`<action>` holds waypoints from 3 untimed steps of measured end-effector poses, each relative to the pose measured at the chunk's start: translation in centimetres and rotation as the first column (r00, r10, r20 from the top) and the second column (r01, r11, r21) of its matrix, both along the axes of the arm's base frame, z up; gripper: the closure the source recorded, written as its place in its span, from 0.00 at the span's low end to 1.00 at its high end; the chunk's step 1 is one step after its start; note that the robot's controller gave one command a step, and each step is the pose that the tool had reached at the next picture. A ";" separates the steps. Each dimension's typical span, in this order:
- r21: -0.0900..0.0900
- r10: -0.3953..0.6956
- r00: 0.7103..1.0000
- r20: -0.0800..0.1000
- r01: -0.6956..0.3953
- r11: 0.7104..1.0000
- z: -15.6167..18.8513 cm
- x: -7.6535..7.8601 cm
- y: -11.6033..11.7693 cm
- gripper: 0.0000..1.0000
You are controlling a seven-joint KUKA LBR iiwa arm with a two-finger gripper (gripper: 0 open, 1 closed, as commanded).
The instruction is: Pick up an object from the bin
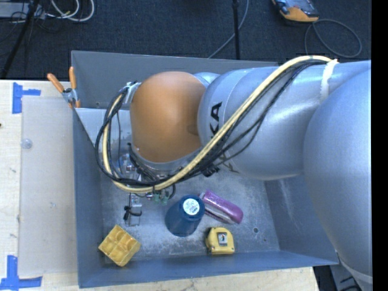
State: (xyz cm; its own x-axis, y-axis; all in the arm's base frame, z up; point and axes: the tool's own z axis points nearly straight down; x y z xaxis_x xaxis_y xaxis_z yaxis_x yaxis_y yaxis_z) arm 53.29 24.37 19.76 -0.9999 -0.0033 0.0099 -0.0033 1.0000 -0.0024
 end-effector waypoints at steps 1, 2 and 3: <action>0.002 -0.004 1.000 0.008 0.004 1.000 0.5 0.2 -0.1 0.00; 0.003 0.020 1.000 0.009 -0.020 1.000 -4.4 -1.3 -0.6 0.00; 0.003 0.105 0.995 0.004 -0.105 0.995 -11.0 -3.8 -3.2 0.00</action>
Offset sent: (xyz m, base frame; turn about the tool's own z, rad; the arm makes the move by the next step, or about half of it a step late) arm -0.0381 -0.0135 -0.1203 -0.0592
